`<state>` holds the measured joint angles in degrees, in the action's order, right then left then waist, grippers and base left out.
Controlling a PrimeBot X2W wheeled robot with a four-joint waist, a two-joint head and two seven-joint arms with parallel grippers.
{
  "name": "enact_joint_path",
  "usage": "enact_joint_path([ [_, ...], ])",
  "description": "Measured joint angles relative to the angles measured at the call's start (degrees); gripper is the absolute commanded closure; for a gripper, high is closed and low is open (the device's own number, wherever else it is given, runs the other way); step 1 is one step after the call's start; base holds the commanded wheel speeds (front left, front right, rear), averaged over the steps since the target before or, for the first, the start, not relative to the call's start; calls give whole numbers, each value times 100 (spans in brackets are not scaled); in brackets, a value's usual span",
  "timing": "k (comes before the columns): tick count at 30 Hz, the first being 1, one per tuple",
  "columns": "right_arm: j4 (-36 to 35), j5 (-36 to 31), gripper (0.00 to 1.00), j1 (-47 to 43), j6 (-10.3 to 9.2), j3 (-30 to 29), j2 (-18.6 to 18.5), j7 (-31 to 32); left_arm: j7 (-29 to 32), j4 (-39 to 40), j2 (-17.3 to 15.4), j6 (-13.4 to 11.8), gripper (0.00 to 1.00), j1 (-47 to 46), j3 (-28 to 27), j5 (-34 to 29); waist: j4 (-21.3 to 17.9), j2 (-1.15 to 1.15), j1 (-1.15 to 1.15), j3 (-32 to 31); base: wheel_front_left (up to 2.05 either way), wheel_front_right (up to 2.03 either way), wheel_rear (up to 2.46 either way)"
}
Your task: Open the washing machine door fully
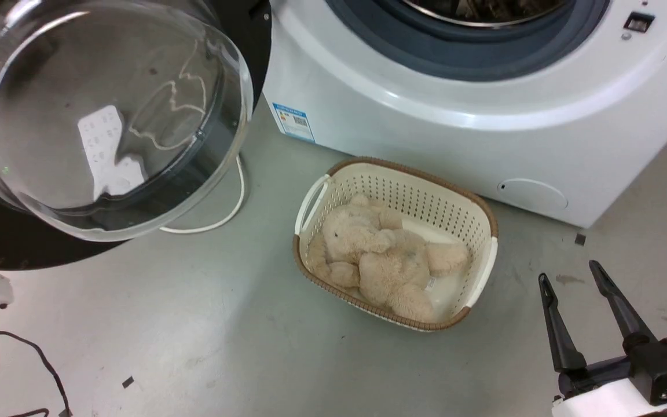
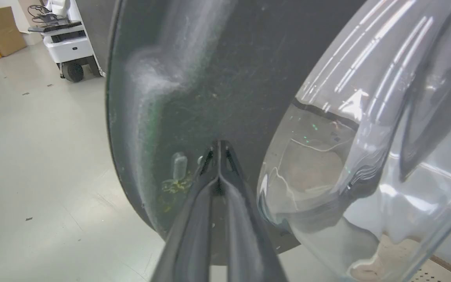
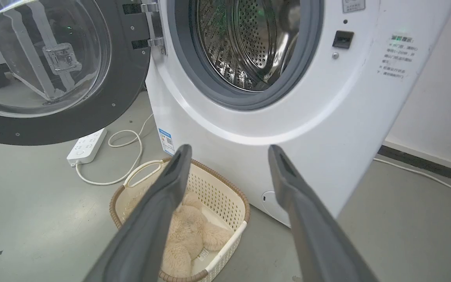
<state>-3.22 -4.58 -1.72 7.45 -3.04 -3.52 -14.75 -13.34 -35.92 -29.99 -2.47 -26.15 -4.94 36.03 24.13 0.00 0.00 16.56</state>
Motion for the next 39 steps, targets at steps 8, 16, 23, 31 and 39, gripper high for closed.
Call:
enact_joint_path([
  [8,16,66,0,-1,0,-218,27,0,-135,981,334,369,100,215,23,-493,-70,0,-1,-499,0,0,0],
  [16,-35,165,0,-1,0,-389,47,0,-136,2666,1250,392,100,1508,-137,-968,-524,0,-1,-1021,0,0,0],
  [23,-83,269,0,-27,0,-476,51,0,-141,3437,1916,264,100,2370,286,-1655,-1096,0,-2,-1427,0,0,0],
  [31,-65,480,0,-265,0,-504,52,0,-141,3619,2247,196,0,2881,456,-2016,-1645,0,-1,-1739,0,0,0],
  [39,-23,619,0,-417,0,-542,52,0,-141,3618,2442,196,0,3171,879,-2442,-1806,0,-1,-1829,0,0,0],
])
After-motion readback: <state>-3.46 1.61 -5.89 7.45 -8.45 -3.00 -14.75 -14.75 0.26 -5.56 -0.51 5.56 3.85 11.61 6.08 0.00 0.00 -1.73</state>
